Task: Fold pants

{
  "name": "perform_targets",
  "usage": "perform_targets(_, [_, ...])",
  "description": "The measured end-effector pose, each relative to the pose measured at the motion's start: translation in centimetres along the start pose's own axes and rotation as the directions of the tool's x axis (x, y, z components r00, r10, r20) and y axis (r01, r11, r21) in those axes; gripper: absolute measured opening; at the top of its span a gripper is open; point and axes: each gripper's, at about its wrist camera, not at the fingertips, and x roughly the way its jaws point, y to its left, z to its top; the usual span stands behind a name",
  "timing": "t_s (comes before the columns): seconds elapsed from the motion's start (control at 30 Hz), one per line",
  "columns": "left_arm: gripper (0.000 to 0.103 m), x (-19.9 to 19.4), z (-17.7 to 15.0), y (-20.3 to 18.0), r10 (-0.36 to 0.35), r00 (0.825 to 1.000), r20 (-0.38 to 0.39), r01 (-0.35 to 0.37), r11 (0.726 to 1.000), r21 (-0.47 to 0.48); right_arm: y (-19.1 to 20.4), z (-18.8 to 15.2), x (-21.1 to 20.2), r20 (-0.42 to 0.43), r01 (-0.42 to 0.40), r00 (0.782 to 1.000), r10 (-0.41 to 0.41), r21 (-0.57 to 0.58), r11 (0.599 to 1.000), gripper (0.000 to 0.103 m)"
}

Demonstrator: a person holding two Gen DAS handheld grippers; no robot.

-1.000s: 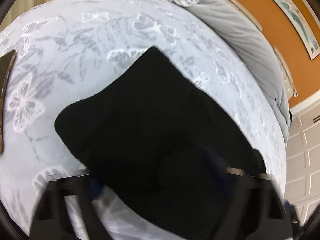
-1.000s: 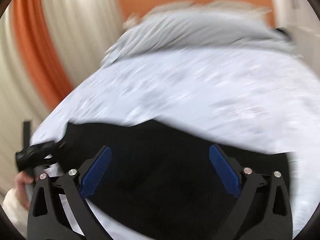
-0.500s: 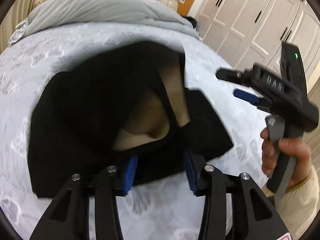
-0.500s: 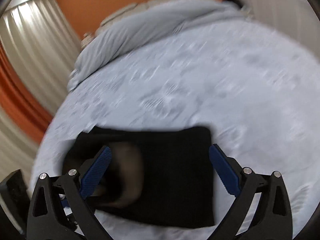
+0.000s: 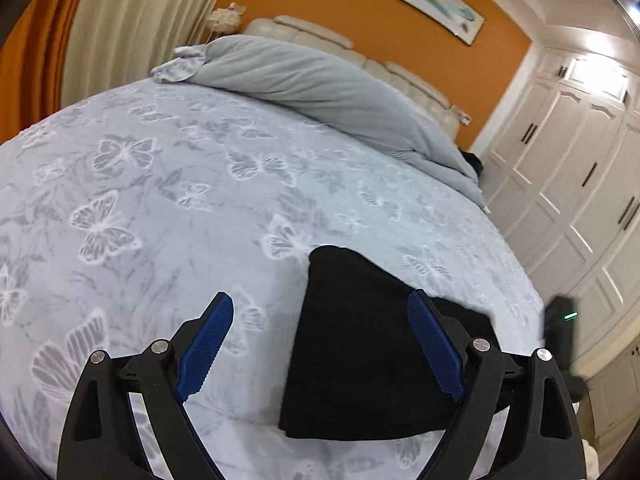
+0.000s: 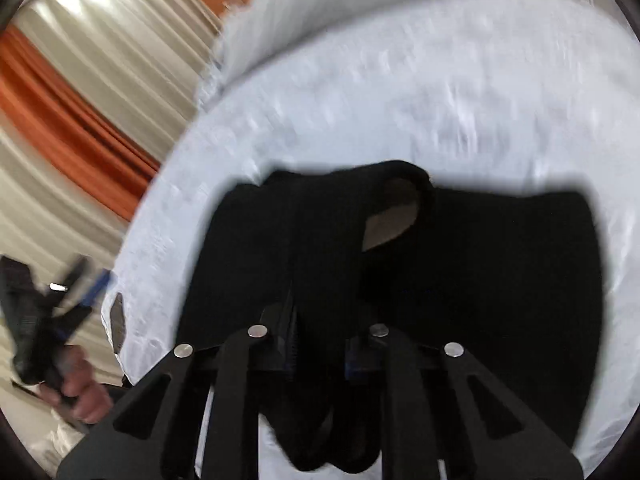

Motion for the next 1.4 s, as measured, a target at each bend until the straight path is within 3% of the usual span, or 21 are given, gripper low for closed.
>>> perform_targets(0.13, [0.086, 0.3, -0.2, -0.9, -0.024, 1.0, -0.017, 0.024, 1.0, 0.015, -3.5, 0.6, -3.3, 0.045, 0.181, 0.982, -0.182, 0.006, 0.983, 0.017])
perform_targets(0.23, [0.086, 2.9, -1.1, -2.2, -0.022, 0.997, -0.078, 0.026, 0.998, 0.049, -9.0, -1.1, -0.1, -0.131, 0.344, 0.934, -0.333, 0.075, 0.936, 0.034])
perform_targets(0.33, [0.086, 6.4, -2.7, -3.0, -0.03, 0.982, -0.185, 0.036, 0.999, 0.032, -9.2, -1.9, -1.1, -0.083, 0.31, 0.949, -0.303, 0.099, 0.945, 0.051])
perform_targets(0.4, [0.086, 8.2, -3.5, -3.6, -0.049, 0.967, -0.252, 0.051, 0.999, 0.004, -8.2, -2.3, -2.9, -0.029, 0.38, 0.925, -0.379, 0.044, 0.924, 0.098])
perform_targets(0.47, [0.086, 9.4, -4.1, -4.0, -0.068, 0.958, -0.28, 0.066, 0.998, -0.016, -8.0, -3.1, -4.1, 0.003, 0.415, 0.91, -0.415, 0.01, 0.91, 0.098])
perform_targets(0.57, [0.086, 11.5, -5.2, -4.3, -0.055, 0.936, -0.348, 0.054, 0.998, -0.015, -10.1, -4.1, -2.6, -0.067, 0.324, 0.946, -0.319, 0.092, 0.942, 0.098])
perform_targets(0.63, [0.089, 12.9, -6.4, -4.1, -0.056, 0.918, -0.392, 0.043, 0.998, -0.042, -12.5, -5.2, -0.4, -0.15, 0.223, 0.969, -0.196, 0.199, 0.954, 0.098])
perform_targets(0.67, [0.09, 13.5, -6.8, -3.8, -0.062, 0.914, -0.401, 0.04, 0.997, -0.063, -13.0, -5.5, -0.1, -0.139, 0.187, 0.978, -0.158, 0.233, 0.954, 0.098])
perform_targets(0.7, [0.09, 13.5, -6.9, -3.7, -0.068, 0.926, -0.371, 0.047, 0.997, -0.066, -12.9, -5.7, -0.1, -0.09, 0.17, 0.984, -0.152, 0.233, 0.958, 0.089])
perform_targets(0.73, [0.087, 13.5, -6.9, -4.0, -0.076, 0.93, -0.36, 0.063, 0.997, -0.049, -12.3, -5.3, 0.1, -0.082, 0.117, 0.991, -0.103, 0.196, 0.974, 0.063])
perform_targets(0.77, [0.062, 13.6, -6.9, -4.3, -0.092, 0.924, -0.37, 0.083, 0.996, -0.041, -11.9, -4.7, -0.5, -0.063, 0.083, 0.995, -0.071, 0.224, 0.971, 0.044])
perform_targets(0.8, [0.055, 13.9, -6.7, -4.5, -0.142, 0.91, -0.39, 0.132, 0.99, -0.053, -11.5, -4.1, -1.2, -0.039, 0.054, 0.998, -0.046, 0.236, 0.97, 0.039])
perform_targets(0.83, [0.041, 13.5, -6.2, -4.6, -0.151, 0.911, -0.384, 0.138, 0.989, -0.062, -10.0, -3.2, -2.7, 0.004, 0.001, 1.0, -0.002, 0.212, 0.977, 0.038])
perform_targets(0.87, [0.034, 13.0, -5.6, -4.7, -0.168, 0.911, -0.378, 0.156, 0.986, -0.064, -8.6, -2.7, -4.0, 0.03, -0.019, 0.999, 0.014, 0.178, 0.984, 0.038])
perform_targets(0.93, [0.031, 9.8, -3.5, -5.3, -0.232, 0.908, -0.348, 0.224, 0.972, -0.064, -6.6, -2.6, -5.8, 0.052, -0.055, 0.997, 0.049, 0.128, 0.99, 0.038])
perform_targets(1.03, [0.036, 5.9, -2.2, -5.0, -0.253, 0.913, -0.321, 0.254, 0.966, -0.039, -8.5, -4.6, -4.4, -0.023, -0.027, 0.999, 0.032, 0.204, 0.979, 0.044])
perform_targets(1.1, [0.05, 6.3, -3.4, -3.4, -0.227, 0.908, -0.351, 0.228, 0.973, -0.039, -11.0, -7.0, -0.2, -0.182, 0.077, 0.983, -0.026, 0.281, 0.957, 0.054])
perform_targets(1.2, [0.059, 10.5, -7.9, -1.4, -0.059, 0.866, -0.497, 0.057, 0.998, -0.019, -11.8, -7.7, 0.1, -0.123, 0.024, 0.992, 0.019, 0.335, 0.942, 0.063])
perform_targets(1.27, [0.067, 10.0, -8.5, -0.7, -0.115, 0.891, -0.44, 0.082, 0.992, -0.093, -11.5, -7.5, 0.0, -0.132, 0.03, 0.991, 0.012, 0.312, 0.95, 0.069])
perform_targets(1.33, [0.075, 10.0, -8.4, -1.0, -0.131, 0.88, -0.456, 0.103, 0.991, -0.085, -11.5, -7.3, 0.6, -0.124, 0.017, 0.992, 0.024, 0.324, 0.946, 0.078])
perform_targets(1.4, [0.078, 10.3, -8.6, -0.6, -0.149, 0.882, -0.447, 0.1, 0.986, -0.131, -10.6, -7.0, 1.2, -0.133, -0.002, 0.99, 0.046, 0.31, 0.951, 0.098])
